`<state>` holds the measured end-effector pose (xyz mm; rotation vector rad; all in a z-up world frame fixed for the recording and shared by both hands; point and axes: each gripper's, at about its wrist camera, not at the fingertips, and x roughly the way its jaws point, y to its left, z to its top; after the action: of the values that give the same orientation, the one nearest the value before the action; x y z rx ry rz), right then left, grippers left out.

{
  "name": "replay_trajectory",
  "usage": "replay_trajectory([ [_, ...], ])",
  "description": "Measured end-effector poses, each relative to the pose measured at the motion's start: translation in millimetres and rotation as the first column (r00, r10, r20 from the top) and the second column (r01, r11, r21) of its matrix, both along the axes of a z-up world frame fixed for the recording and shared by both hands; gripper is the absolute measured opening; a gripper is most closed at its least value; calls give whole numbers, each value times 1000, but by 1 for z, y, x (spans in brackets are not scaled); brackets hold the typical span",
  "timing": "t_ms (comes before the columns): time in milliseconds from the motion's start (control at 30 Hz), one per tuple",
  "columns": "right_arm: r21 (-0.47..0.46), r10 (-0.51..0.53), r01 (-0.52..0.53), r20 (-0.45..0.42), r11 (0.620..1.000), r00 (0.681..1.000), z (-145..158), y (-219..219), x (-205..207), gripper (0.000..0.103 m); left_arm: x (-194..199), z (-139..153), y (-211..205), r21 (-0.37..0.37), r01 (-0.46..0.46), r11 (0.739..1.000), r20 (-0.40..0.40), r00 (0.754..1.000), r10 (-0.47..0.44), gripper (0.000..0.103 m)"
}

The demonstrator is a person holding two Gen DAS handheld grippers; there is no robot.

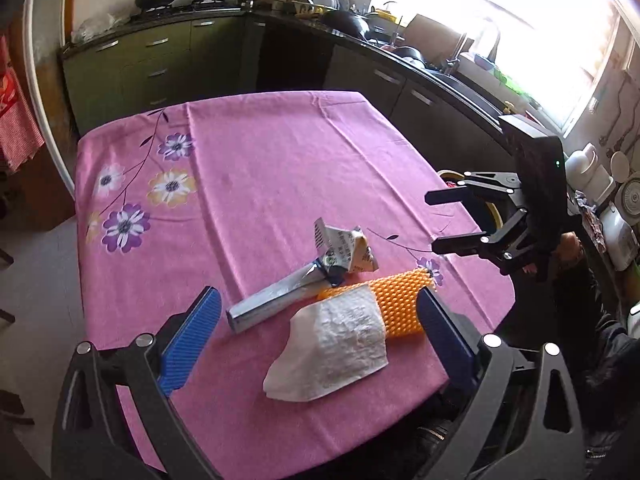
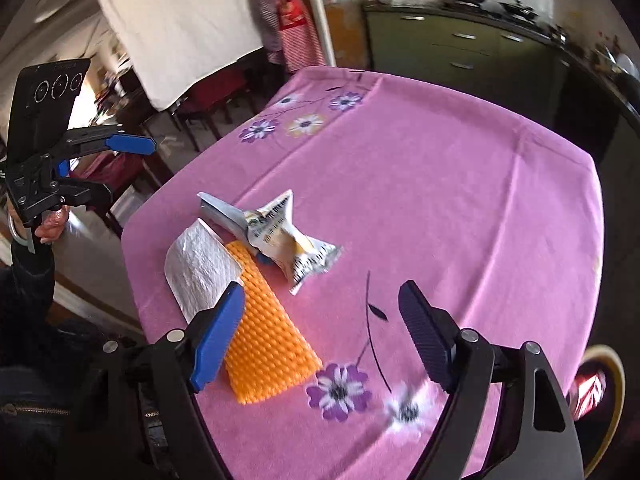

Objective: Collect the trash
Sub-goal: 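Grasp the crumpled snack wrapper with the right gripper and lift it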

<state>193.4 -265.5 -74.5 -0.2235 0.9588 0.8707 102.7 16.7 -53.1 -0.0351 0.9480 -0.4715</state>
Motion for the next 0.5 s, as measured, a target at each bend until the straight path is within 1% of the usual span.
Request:
replay_trajectory([
  [33, -10, 37, -37, -2, 999, 999, -2, 11, 4, 73, -1, -3, 3, -7, -9, 1000, -7, 1000, 9, 93],
  [133, -32, 165, -166, -34, 986, 986, -11, 40, 17, 67, -5, -9, 17, -32, -43, 999, -22, 999, 43, 93],
  [167, -47, 191, -192, -40, 980, 981, -15, 47, 18, 67, -6, -11, 21, -37, -55, 998, -25, 998, 54, 93],
  [200, -68, 213, -216, -48, 974, 976, -21, 55, 21, 64, -7, -12, 25, -44, -66, 997, -26, 998, 65, 93],
  [233, -93, 233, -238, -56, 967, 971, -26, 63, 25, 61, -7, -13, 28, -52, -76, 996, -28, 997, 75, 93],
  [367, -177, 279, -288, -75, 941, 957, -46, 80, 34, 57, -7, -18, 36, -81, -97, 992, -45, 995, 93, 93],
  [500, -250, 315, -324, -79, 912, 946, -58, 80, 39, 56, -3, -24, 38, -87, -98, 991, -61, 994, 93, 93],
])
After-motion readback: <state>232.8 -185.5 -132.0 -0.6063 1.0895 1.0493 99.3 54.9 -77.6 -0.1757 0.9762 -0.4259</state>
